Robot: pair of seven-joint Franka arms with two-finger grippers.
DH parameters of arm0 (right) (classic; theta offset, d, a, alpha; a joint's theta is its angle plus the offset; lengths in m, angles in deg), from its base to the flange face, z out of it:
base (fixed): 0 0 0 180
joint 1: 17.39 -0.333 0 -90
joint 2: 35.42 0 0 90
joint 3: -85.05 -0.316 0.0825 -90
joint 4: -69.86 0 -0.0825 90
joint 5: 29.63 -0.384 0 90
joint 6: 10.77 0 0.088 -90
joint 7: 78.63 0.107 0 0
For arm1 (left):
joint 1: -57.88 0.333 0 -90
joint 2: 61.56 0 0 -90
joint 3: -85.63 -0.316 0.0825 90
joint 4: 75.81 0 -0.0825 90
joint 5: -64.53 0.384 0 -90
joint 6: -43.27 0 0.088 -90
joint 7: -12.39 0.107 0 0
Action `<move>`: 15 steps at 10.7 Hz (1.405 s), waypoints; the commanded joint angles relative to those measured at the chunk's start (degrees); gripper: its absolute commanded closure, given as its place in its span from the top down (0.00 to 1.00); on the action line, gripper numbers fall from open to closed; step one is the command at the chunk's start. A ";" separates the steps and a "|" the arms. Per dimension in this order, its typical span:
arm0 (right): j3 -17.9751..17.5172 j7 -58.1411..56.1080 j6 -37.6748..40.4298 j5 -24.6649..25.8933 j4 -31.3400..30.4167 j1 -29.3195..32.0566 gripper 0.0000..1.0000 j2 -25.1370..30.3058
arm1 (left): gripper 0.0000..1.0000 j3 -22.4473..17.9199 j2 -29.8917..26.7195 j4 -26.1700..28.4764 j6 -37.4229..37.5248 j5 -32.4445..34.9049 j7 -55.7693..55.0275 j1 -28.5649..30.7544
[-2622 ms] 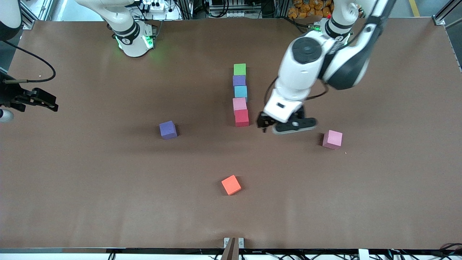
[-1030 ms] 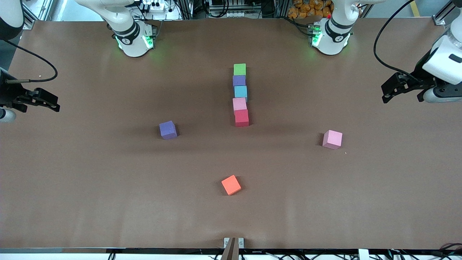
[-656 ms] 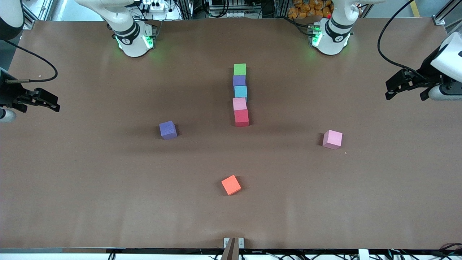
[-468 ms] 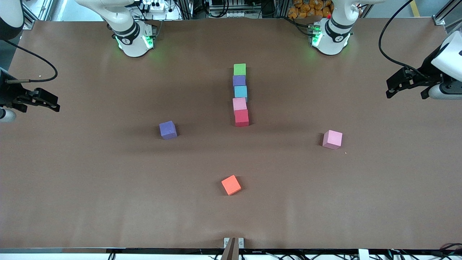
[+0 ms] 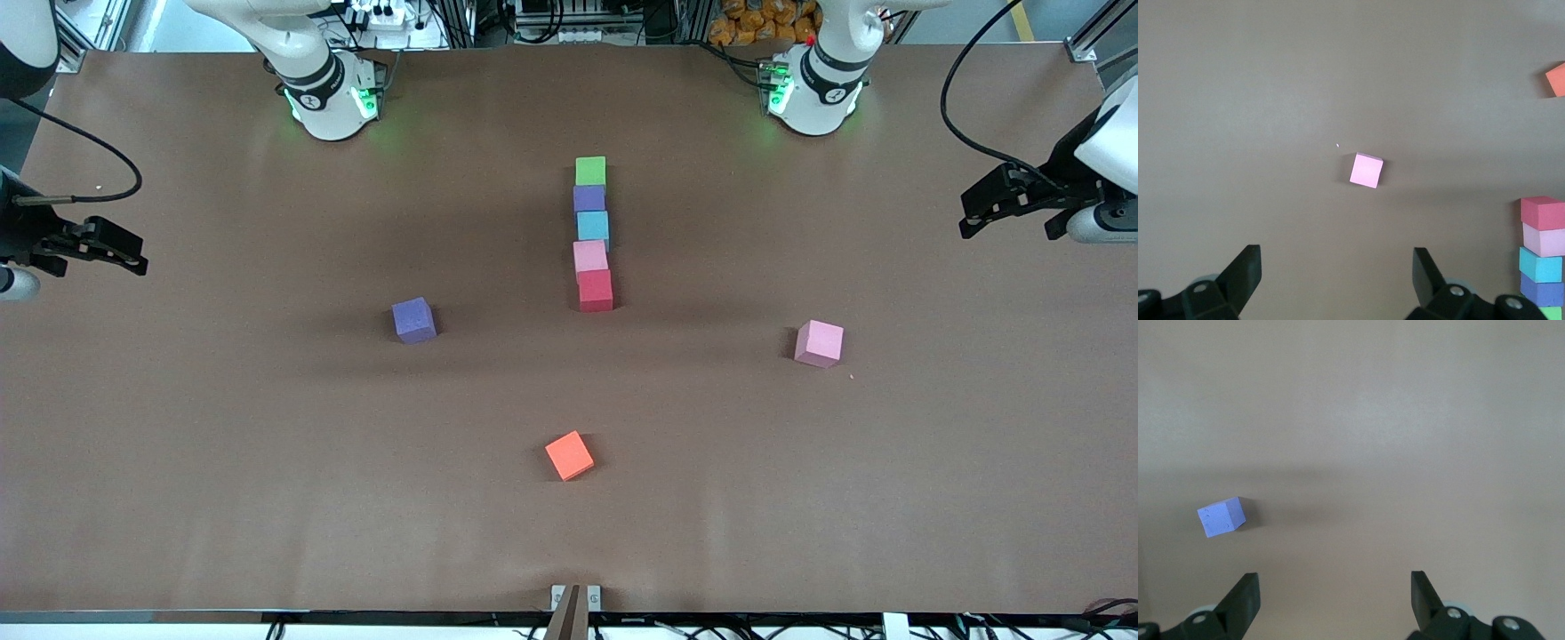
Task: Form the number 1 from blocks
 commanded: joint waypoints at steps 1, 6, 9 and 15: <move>-0.26 0.63 -0.14 -0.22 -0.02 0.31 1.00 0.45 | 1.00 -0.58 -0.01 -0.10 1.78 -1.25 1.31 0.00; -0.26 0.46 -0.05 -0.31 -0.02 0.48 1.00 0.45 | 1.00 -0.93 0.86 -0.19 3.36 -1.17 1.23 0.00; -0.26 0.20 0.04 -0.31 -0.02 0.57 1.00 0.54 | 1.00 -0.93 0.60 -0.27 3.36 -0.90 1.05 -0.26; -0.26 0.20 0.13 -0.49 0.16 0.48 1.00 0.54 | 1.00 -1.37 0.34 -0.36 1.43 -0.55 0.88 0.26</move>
